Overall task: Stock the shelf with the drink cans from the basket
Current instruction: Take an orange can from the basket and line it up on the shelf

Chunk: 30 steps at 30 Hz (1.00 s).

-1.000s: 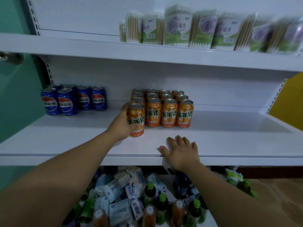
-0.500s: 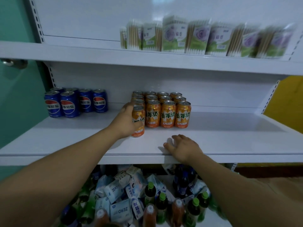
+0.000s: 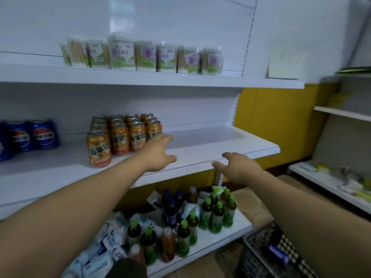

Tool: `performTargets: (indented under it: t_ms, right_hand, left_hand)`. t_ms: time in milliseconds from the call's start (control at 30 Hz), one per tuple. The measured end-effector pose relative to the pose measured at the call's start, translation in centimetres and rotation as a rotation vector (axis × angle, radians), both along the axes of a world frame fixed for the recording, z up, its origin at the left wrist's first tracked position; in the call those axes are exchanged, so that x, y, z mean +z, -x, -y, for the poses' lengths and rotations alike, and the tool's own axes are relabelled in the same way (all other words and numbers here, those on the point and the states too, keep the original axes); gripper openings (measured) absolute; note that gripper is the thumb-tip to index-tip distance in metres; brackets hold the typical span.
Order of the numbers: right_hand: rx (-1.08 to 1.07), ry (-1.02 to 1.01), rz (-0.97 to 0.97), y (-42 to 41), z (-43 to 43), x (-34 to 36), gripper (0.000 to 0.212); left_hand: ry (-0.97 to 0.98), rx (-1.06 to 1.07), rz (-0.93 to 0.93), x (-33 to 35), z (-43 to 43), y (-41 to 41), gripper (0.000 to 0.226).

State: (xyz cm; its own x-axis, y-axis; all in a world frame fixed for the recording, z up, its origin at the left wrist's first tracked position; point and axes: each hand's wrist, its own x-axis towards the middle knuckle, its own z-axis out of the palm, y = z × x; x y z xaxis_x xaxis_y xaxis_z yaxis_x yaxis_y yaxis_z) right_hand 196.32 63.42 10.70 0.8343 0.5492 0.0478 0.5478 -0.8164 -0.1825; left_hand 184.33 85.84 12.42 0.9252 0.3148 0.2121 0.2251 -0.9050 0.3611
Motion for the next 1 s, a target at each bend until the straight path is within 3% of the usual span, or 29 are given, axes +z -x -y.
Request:
performTargets:
  t_ms: [300,533,733,1000]
  right_hand:
    - [-0.409,-0.027,-0.005,1.8,16.1,0.5,0.078]
    - [-0.685,0.002,-0.080,3.6,23.6,-2.7,0.077]
    - [-0.846,0.033,-0.213,1.9,27.5,-7.8,0.081]
    - [-0.918,0.026,-0.422,-3.3,32.1,-17.5,0.076]
  left_hand:
    - [-0.043,-0.495,-0.194,-4.2,16.4,-6.4,0.076]
    - [-0.074,-0.787,-0.392,-9.5,24.2,-9.2,0.073]
    - [-0.089,-0.924,-0.582,-15.8,27.9,-12.7,0.072]
    - [-0.058,-0.945,-0.780,-25.5,30.8,-18.9,0.076]
